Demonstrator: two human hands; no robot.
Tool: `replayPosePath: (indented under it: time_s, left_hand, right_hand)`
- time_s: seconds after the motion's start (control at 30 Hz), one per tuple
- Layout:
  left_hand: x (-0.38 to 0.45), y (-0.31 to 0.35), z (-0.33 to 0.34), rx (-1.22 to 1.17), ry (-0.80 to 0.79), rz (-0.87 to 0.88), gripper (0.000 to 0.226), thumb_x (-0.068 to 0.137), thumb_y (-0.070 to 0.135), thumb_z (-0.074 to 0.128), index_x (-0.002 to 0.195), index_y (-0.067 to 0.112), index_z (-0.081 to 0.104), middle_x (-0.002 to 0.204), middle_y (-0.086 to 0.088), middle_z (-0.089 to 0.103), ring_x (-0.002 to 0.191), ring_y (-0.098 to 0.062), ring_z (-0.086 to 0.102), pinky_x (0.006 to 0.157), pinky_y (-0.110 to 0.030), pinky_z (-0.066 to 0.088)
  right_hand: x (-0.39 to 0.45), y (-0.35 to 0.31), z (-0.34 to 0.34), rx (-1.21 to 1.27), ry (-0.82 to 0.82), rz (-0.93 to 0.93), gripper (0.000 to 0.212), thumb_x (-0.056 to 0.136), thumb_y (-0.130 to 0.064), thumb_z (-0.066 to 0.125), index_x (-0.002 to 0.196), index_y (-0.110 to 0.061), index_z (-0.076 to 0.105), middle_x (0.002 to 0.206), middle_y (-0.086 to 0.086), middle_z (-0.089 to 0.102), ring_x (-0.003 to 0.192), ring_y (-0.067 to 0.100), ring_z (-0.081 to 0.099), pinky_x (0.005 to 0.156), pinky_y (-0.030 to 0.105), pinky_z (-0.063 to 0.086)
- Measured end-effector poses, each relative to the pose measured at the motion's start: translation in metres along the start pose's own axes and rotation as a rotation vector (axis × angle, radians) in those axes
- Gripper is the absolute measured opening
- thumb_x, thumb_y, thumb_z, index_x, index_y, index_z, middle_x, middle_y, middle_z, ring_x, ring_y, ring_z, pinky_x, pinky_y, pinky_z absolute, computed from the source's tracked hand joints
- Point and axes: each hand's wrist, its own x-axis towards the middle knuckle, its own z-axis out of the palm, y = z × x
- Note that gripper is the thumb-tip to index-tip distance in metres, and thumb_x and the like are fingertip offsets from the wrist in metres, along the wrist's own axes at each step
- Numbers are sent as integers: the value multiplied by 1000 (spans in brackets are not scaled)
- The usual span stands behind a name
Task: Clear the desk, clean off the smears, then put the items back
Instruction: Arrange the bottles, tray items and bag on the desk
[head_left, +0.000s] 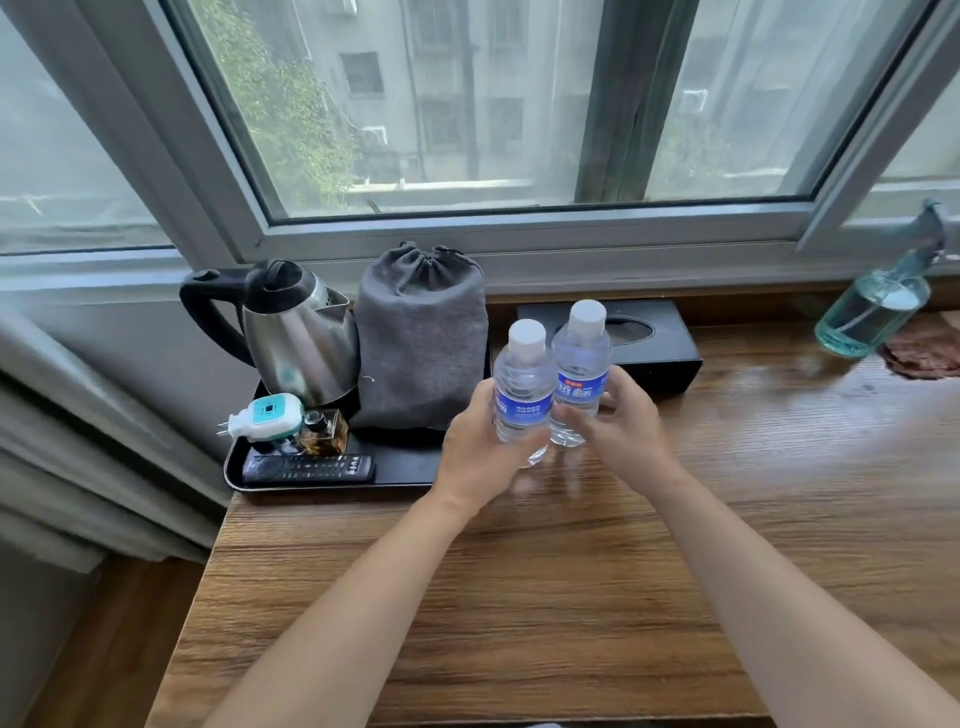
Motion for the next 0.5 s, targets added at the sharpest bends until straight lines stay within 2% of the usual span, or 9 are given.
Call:
replayPosePath:
  time_s: [0.1, 0.23, 0.3, 0.4, 0.5]
  left_hand:
    - [-5, 10, -18, -27, 101, 37, 63, 69, 47, 94, 122, 36, 60, 104, 20, 77, 96, -2, 74, 89, -47, 61]
    - [-16, 8, -58, 70, 266, 54, 65, 65, 55, 95, 113, 32, 58, 95, 19, 78, 85, 0, 74, 79, -42, 62]
    - [-21, -4, -76, 139, 342, 17, 66, 61, 63, 91, 108, 32, 55, 93, 16, 77, 82, -5, 75, 76, -43, 61]
    - [-26, -25, -94, 198, 406, -26, 69, 59, 66, 87, 105, 29, 53, 95, 11, 76, 83, -15, 75, 74, -45, 61]
    - [-26, -33, -101, 195, 453, -63, 67, 63, 51, 97, 104, 22, 53, 96, 8, 75, 87, -20, 74, 77, -44, 60]
  right_hand:
    - [-7, -15, 10, 22, -8, -58, 52, 81, -32, 87, 127, -35, 62, 121, -19, 69, 114, 6, 64, 95, 39, 57]
    - [-13, -41, 35, 36, -113, -107, 50, 82, -31, 85, 126, -32, 63, 118, -19, 70, 108, 1, 65, 85, 19, 54]
    - [-13, -47, 55, 68, -170, -96, 47, 82, -26, 87, 124, -27, 64, 113, -13, 74, 103, 5, 69, 85, 22, 55]
    - [-14, -45, 87, 58, -209, -98, 50, 79, -38, 87, 124, -34, 65, 119, -9, 72, 111, 12, 68, 94, 37, 56]
    - [-13, -44, 105, -44, -225, -168, 47, 80, -36, 87, 122, -35, 67, 120, -16, 69, 113, 5, 62, 96, 31, 52]
